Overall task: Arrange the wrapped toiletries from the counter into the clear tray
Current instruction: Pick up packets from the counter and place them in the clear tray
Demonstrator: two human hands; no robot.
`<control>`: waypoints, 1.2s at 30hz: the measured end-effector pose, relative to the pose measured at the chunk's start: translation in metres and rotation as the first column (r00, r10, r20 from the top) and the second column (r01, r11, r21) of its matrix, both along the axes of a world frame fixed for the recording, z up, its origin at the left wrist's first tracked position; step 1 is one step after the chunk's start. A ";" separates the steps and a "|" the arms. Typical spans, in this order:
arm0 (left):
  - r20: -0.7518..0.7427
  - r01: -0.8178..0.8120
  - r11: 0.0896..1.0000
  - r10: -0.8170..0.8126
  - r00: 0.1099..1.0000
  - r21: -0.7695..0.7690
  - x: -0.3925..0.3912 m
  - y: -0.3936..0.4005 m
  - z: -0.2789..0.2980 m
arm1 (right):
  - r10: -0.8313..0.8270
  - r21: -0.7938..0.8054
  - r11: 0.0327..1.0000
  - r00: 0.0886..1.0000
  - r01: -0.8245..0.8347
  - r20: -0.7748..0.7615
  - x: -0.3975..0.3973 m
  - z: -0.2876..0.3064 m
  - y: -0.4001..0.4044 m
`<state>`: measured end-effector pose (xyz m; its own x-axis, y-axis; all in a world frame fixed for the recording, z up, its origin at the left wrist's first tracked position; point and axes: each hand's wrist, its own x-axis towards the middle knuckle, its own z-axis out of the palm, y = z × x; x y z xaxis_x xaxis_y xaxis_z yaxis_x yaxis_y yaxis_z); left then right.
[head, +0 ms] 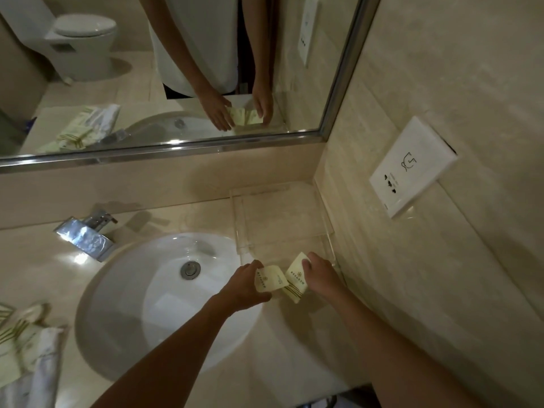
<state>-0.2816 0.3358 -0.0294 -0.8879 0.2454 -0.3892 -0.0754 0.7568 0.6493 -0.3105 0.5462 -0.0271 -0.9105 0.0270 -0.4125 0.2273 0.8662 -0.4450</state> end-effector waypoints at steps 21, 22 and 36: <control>-0.037 -0.106 0.993 0.108 0.993 0.046 0.000 0.000 -0.013 | 0.038 -0.043 0.998 0.999 -0.038 -0.001 0.013 -0.011 0.007; -0.034 -0.112 0.992 0.114 0.993 0.054 0.000 0.001 -0.013 | 0.033 -0.042 0.999 0.999 -0.033 -0.005 0.013 -0.010 0.007; 0.084 -0.069 0.993 0.060 0.995 0.100 0.032 0.017 -0.008 | 0.013 0.019 1.000 1.000 -0.013 -0.002 0.032 -0.002 0.023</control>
<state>-0.2494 0.3529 -0.0376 -0.8698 0.2311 -0.4360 -0.1774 0.6781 0.7133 -0.2785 0.5691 -0.0296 -0.9117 0.0232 -0.4101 0.2153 0.8773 -0.4290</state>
